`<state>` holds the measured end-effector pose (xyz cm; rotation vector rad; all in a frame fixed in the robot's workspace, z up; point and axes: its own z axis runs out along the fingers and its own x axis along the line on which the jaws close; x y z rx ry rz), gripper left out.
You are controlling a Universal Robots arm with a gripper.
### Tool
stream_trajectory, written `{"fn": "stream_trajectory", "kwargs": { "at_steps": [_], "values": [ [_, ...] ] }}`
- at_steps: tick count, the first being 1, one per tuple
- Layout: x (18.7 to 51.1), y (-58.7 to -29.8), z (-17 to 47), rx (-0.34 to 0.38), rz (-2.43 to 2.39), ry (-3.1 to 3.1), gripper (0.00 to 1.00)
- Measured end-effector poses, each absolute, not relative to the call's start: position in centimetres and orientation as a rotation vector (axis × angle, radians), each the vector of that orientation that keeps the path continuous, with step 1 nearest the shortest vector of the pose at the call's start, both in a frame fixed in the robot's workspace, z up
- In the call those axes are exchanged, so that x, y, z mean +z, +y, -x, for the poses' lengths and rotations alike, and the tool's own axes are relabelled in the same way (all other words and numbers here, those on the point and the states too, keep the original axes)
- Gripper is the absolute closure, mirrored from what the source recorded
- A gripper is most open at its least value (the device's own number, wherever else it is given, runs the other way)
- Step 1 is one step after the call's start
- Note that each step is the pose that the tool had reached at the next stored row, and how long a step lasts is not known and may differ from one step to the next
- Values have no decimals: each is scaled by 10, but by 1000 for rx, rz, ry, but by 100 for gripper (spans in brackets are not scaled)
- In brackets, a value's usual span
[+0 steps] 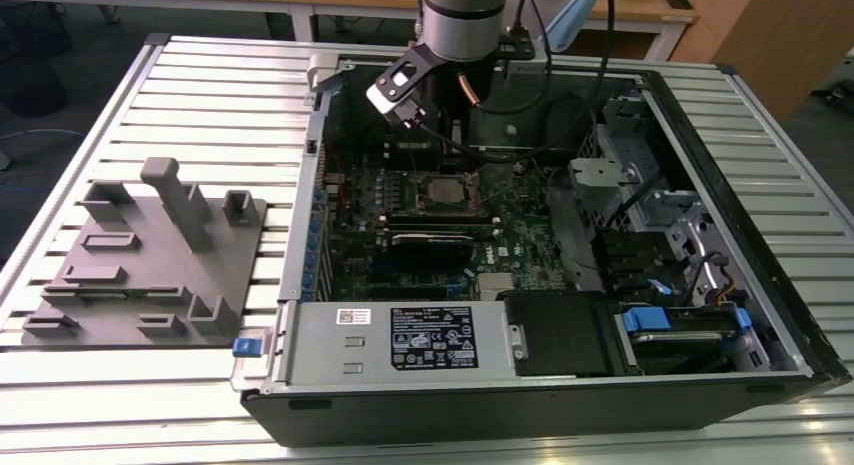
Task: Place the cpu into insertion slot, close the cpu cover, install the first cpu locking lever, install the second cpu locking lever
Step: 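Close the cpu cover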
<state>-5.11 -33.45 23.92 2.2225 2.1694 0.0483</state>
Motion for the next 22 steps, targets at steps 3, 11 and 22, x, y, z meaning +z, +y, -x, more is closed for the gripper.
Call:
{"fn": "stream_trajectory", "kwargs": {
  "at_steps": [3,11,22],
  "values": [
    [240,-335,51,48,-2222,2169,90],
    [244,-335,51,48,-2222,2169,90],
    [246,-335,51,48,-2222,2169,90]
  ]
}}
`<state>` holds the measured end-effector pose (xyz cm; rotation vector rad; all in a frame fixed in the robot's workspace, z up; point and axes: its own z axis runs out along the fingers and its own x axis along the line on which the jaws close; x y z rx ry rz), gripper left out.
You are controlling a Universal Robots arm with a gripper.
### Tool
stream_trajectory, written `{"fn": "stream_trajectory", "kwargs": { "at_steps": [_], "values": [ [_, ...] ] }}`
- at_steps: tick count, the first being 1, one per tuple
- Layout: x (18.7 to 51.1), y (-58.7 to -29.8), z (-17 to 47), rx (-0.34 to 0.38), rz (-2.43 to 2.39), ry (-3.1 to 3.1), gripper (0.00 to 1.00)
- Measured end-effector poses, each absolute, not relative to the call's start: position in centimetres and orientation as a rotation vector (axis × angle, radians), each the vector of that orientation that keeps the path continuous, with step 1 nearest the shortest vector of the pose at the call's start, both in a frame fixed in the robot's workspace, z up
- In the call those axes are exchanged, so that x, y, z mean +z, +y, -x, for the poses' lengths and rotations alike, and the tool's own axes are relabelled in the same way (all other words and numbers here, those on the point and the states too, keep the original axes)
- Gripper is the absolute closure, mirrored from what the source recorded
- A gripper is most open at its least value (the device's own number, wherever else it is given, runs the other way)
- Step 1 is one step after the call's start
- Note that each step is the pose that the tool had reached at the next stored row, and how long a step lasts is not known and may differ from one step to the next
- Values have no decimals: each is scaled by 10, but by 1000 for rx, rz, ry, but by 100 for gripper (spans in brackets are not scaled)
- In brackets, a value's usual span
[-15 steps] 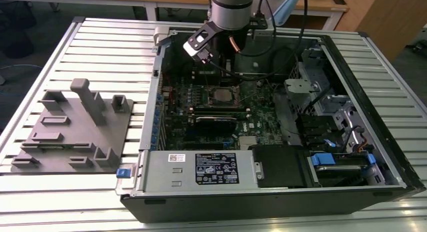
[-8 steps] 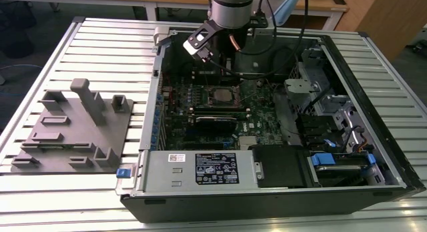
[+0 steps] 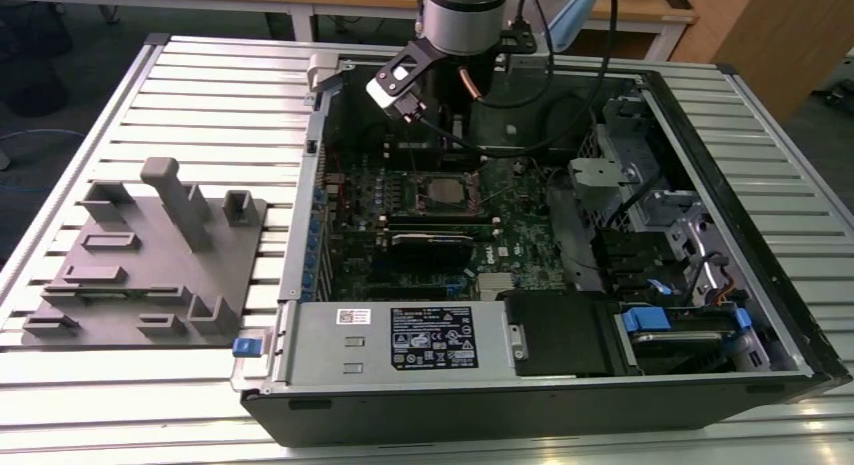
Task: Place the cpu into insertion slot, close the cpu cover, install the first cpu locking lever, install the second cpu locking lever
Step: 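Close the cpu cover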
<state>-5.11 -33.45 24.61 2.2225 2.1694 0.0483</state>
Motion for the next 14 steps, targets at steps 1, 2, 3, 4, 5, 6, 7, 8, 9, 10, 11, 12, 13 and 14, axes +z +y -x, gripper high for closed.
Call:
{"fn": "stream_trajectory", "kwargs": {
  "at_steps": [1,2,3,4,5,6,7,8,9,10,11,12,13,14],
  "values": [
    [246,-335,51,48,-2222,2169,90],
    [246,-335,51,48,-2222,2169,90],
    [246,-334,51,48,-2222,2169,90],
    [246,-335,51,48,-2222,2169,90],
    [247,-335,51,48,-2222,2169,90],
    [247,-335,51,48,-2222,2169,90],
    [247,-335,51,48,-2222,2169,90],
    [247,-335,51,48,-2222,2169,90],
    [247,-335,51,48,-2222,2170,90],
    [247,-335,51,48,-2222,2170,90],
    [247,-335,50,48,-2222,2170,90],
    [247,-335,50,48,-2222,2169,90],
    [247,-335,49,48,-2222,2169,90],
    [247,-335,49,48,-2222,2169,90]
  ]
}}
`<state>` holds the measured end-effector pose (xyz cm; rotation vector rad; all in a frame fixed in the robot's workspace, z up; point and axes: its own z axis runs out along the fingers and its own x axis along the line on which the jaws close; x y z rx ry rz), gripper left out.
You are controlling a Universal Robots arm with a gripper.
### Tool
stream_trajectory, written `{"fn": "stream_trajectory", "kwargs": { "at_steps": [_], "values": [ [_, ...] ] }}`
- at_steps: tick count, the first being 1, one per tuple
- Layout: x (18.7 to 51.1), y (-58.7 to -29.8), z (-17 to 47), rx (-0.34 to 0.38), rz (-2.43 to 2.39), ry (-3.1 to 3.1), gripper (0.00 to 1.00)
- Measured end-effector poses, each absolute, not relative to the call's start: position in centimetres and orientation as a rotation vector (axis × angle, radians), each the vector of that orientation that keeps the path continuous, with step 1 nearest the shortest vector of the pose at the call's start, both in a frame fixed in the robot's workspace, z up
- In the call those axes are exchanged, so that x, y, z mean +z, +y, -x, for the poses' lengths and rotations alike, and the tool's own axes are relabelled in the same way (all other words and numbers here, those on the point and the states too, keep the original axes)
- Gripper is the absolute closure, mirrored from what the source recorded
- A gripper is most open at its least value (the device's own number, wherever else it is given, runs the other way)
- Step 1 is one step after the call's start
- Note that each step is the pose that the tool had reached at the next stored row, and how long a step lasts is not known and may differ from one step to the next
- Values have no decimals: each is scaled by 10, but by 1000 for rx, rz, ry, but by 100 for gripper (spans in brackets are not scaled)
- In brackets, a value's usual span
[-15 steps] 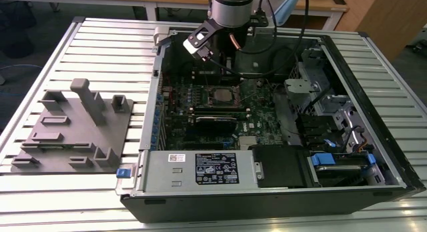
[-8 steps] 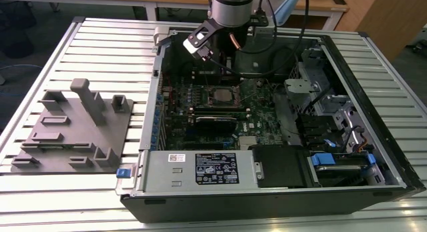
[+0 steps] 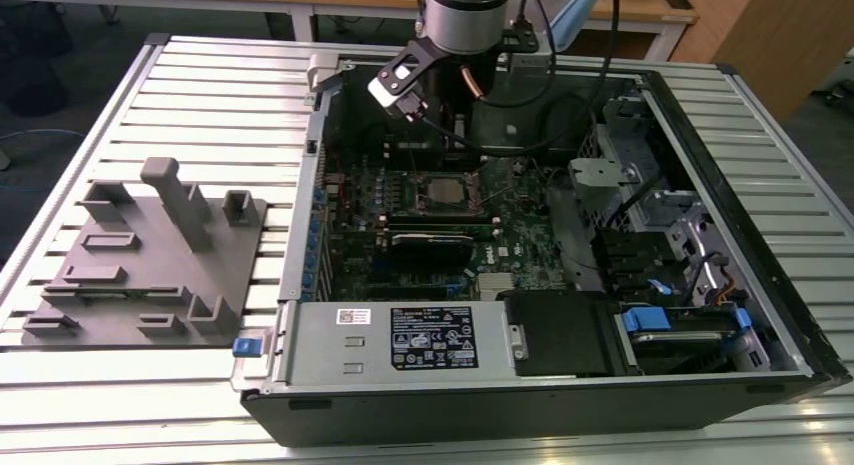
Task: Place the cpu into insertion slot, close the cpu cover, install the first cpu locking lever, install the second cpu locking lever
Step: 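Close the cpu cover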
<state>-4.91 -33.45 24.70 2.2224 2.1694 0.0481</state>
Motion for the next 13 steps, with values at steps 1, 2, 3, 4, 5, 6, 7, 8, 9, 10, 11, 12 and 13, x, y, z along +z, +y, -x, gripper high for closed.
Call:
{"fn": "stream_trajectory", "kwargs": {
  "at_steps": [1,2,3,4,5,6,7,8,9,10,11,12,13],
  "values": [
    [247,-335,49,48,-2222,2169,90],
    [247,-334,49,48,-2222,2169,90],
    [248,-334,49,48,-2222,2169,90],
    [248,-334,49,48,-2222,2169,90],
    [248,-335,49,48,-2222,2169,90],
    [248,-335,49,48,-2222,2169,90],
    [248,-335,49,48,-2222,2169,90],
    [248,-335,49,48,-2222,2169,90],
    [248,-335,49,48,-2222,2169,90],
    [248,-335,48,48,-2222,2170,90],
    [248,-335,48,48,-2222,2169,90],
    [248,-335,48,48,-2222,2169,90],
    [248,-335,47,48,-2222,2169,90]
  ]
}}
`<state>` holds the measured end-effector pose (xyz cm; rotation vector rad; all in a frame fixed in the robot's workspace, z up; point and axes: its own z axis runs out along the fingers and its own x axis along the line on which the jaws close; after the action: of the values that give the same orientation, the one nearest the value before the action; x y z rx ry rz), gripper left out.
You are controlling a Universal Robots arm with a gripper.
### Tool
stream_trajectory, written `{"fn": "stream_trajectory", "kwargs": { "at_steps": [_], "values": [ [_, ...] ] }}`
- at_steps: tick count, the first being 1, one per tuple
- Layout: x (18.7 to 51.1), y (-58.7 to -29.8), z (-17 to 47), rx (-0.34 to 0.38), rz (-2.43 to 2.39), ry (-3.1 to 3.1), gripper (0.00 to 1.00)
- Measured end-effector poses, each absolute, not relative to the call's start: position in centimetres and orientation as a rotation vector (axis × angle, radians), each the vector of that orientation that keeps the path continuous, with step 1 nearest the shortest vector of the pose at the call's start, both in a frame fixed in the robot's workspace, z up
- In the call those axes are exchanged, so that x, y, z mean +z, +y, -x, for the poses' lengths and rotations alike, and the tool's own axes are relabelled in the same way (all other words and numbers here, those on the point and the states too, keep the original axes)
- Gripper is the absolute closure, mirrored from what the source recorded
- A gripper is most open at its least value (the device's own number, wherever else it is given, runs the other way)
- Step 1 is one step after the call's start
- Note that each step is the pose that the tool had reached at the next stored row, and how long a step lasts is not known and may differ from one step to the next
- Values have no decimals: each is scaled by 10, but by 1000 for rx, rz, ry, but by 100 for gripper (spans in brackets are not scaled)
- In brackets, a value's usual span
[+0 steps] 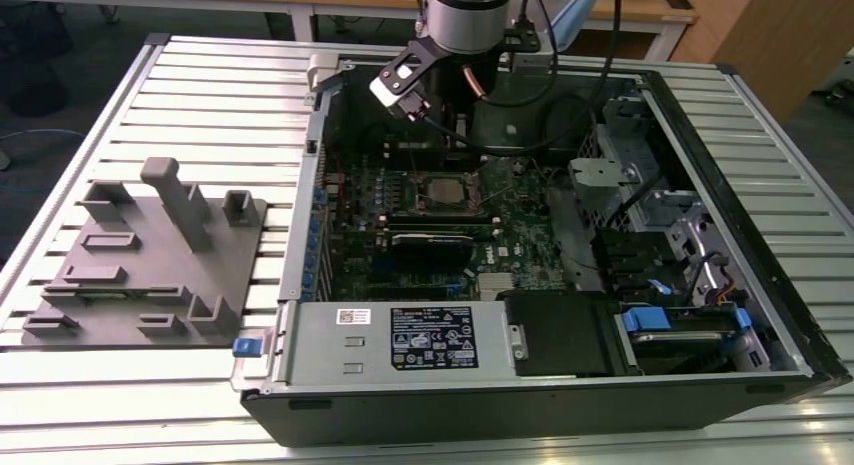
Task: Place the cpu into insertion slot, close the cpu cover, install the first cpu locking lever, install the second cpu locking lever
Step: 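Close the cpu cover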
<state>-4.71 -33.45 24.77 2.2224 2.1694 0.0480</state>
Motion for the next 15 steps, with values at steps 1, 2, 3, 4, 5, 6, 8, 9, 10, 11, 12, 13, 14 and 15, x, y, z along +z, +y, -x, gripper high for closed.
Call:
{"fn": "stream_trajectory", "kwargs": {
  "at_steps": [1,2,3,4,5,6,8,9,10,11,12,13,14,15],
  "values": [
    [248,-335,47,48,-2222,2169,90],
    [248,-335,46,48,-2222,2169,90],
    [248,-335,45,48,-2223,2169,90],
    [248,-335,45,48,-2222,2169,90],
    [248,-335,45,48,-2222,2169,90],
    [248,-335,45,48,-2222,2169,90],
    [248,-335,45,48,-2222,2170,90],
    [248,-335,45,48,-2222,2170,90],
    [248,-334,44,48,-2222,2169,90],
    [248,-335,44,48,-2222,2169,90],
    [248,-335,44,48,-2222,2169,90],
    [248,-335,43,48,-2222,2169,90],
    [248,-335,43,48,-2222,2169,90],
    [248,-335,43,48,-2222,2169,90]
  ]
}}
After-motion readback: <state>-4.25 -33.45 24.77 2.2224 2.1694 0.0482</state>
